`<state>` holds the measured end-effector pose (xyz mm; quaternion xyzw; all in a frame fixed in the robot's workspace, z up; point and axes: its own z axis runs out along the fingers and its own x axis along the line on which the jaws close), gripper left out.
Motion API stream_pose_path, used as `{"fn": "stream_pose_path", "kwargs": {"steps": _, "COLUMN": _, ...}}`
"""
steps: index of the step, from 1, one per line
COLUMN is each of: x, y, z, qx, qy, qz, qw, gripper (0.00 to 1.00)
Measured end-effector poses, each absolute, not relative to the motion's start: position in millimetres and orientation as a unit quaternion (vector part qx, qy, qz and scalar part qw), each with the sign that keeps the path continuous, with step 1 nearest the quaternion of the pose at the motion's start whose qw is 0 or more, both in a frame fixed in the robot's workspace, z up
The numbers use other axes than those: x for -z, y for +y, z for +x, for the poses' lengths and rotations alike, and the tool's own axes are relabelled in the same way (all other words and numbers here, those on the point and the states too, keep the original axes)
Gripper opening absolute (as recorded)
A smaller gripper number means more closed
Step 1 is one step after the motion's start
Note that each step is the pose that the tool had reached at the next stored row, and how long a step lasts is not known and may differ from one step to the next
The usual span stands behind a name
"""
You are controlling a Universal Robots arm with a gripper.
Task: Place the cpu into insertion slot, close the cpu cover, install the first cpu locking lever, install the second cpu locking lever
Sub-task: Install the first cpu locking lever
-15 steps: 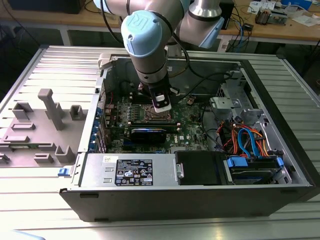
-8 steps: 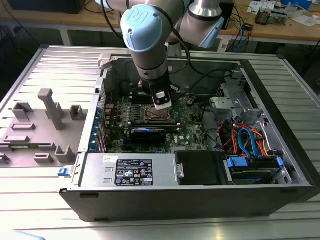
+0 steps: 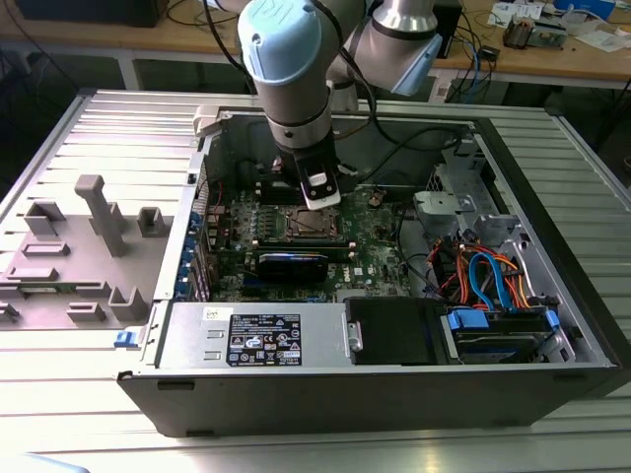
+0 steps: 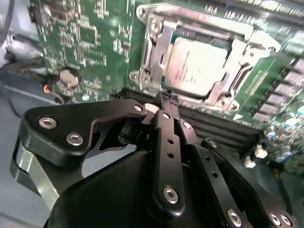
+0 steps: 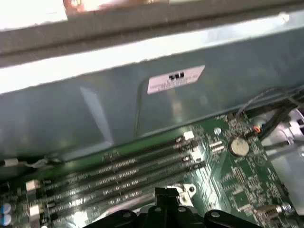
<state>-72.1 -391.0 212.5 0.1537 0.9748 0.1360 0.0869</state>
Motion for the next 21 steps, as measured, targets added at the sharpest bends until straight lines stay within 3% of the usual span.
{"fn": "stream_pose_path", "kwargs": {"steps": 8, "x": -212.5, "y": -391.0, "z": -71.7, "qx": -0.053, "qy": 0.983, "qz": 0.147, "qw": 0.093, "gripper": 0.11}}
{"fn": "stream_pose_path", "kwargs": {"steps": 12, "x": -212.4, "y": -390.9, "z": -71.7, "qx": -0.051, "qy": 0.984, "qz": 0.147, "qw": 0.092, "gripper": 0.11}}
{"fn": "stream_pose_path", "kwargs": {"steps": 16, "x": -212.2, "y": -390.9, "z": -70.0, "qx": -0.047, "qy": 0.986, "qz": 0.148, "qw": 0.065, "gripper": 0.11}}
{"fn": "stream_pose_path", "kwargs": {"steps": 21, "x": -212.2, "y": -391.0, "z": -70.0, "qx": -0.041, "qy": 0.986, "qz": 0.148, "qw": 0.064, "gripper": 0.11}}
